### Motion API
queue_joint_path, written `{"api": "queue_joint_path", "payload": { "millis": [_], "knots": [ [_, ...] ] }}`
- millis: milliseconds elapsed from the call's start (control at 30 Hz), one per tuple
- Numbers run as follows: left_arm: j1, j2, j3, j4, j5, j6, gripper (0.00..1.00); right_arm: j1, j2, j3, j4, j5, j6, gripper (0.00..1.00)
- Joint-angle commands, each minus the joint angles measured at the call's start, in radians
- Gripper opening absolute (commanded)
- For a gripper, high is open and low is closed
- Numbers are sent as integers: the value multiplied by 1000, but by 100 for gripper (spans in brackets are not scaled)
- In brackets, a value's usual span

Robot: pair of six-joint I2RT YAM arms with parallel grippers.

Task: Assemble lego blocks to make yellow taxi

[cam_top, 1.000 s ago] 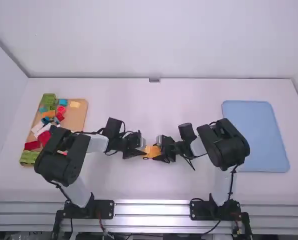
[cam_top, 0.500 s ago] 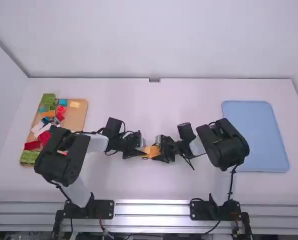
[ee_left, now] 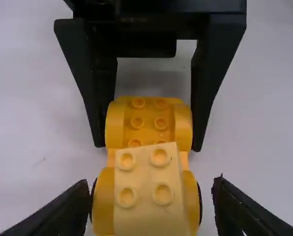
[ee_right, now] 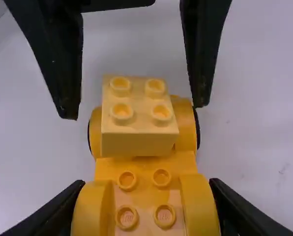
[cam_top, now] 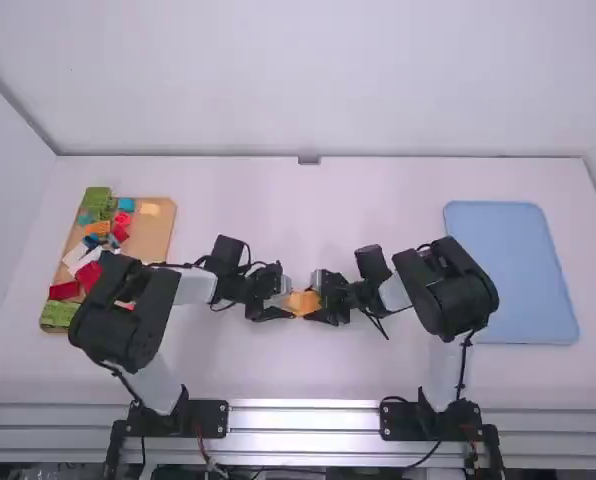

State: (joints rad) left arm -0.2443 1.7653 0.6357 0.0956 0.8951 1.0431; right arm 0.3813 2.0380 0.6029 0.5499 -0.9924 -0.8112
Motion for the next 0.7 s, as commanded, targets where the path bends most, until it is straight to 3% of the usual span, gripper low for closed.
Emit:
{"api": "queue_joint_path", "payload": {
  "millis": [0, 167, 333, 367, 433, 467, 667],
  "knots": [
    [4, 7, 5, 0, 11, 0, 56, 5, 15, 6, -13, 28, 22, 61],
    [2, 7, 6, 0, 4, 1, 25, 5, 15, 5, -13, 28, 22, 61],
    [0, 7, 6, -2, 0, 0, 21, 5, 15, 5, -13, 28, 22, 61],
    [-1, 7, 6, -2, -4, 0, 22, 5, 15, 5, -13, 28, 22, 61],
    [-1, 7, 6, -2, -13, 0, 37, 5, 15, 5, -13, 28, 22, 61],
    [3, 7, 6, -2, -18, 0, 57, 6, 15, 5, -13, 28, 22, 61],
    [5, -16, 7, -13, -13, -4, 65, 5, 15, 5, -13, 28, 22, 61]
  ]
}}
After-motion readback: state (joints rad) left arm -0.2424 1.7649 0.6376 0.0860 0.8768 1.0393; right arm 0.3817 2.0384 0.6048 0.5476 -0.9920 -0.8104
